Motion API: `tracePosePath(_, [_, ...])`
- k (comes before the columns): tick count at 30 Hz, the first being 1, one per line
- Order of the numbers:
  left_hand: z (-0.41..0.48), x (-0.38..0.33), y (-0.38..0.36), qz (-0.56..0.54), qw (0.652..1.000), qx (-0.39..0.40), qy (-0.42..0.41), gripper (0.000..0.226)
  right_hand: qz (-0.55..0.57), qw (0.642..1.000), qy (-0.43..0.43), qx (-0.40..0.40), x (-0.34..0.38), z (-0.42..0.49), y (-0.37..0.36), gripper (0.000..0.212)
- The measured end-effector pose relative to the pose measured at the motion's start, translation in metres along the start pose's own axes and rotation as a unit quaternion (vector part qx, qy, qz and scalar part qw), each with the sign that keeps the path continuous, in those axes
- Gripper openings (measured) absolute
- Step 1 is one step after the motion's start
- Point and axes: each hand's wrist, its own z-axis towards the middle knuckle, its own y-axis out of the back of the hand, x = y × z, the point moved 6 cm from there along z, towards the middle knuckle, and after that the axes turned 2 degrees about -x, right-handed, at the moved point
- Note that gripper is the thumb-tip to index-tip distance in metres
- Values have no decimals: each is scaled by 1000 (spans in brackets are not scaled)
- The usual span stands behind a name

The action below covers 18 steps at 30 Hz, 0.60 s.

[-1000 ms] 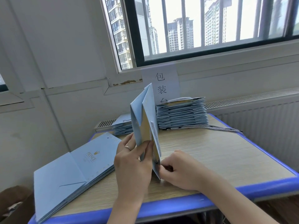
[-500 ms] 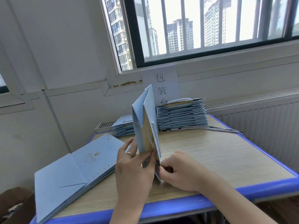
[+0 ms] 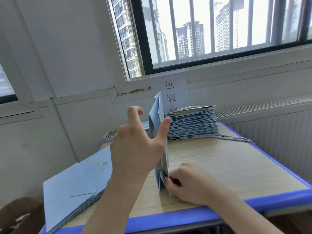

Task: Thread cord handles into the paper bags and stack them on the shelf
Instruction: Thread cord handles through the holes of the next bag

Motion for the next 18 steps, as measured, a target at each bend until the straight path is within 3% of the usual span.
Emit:
tracePosePath(3, [11, -3, -6, 35, 998, 38, -24, 31, -29, 1000, 4, 1, 2, -1, 1, 47])
tracePosePath(6, [17, 6, -1, 15, 999, 35, -36, 38, -7, 1000, -14, 7, 2, -2, 2, 55])
tracePosePath(9, [13, 29, 18, -37, 999, 0, 22, 39, 63, 995, -71, 6, -3, -4, 11, 79])
tracePosePath(11, [3, 44, 34, -102, 990, -37, 93, 38, 170, 975, -140, -1, -6, -5, 17, 85])
tracePosePath(13, [-10, 55, 45, -182, 967, -62, 169, 35, 328, 917, -227, 10, -7, -7, 15, 71])
tracePosePath(15, [-22, 66, 48, -235, 944, -74, 219, 30, 479, 830, -284, 27, 0, -6, 11, 54])
tracePosePath(18, [-37, 83, 42, -301, 909, -61, 281, 20, 581, 747, -323, -26, 4, -2, 17, 33])
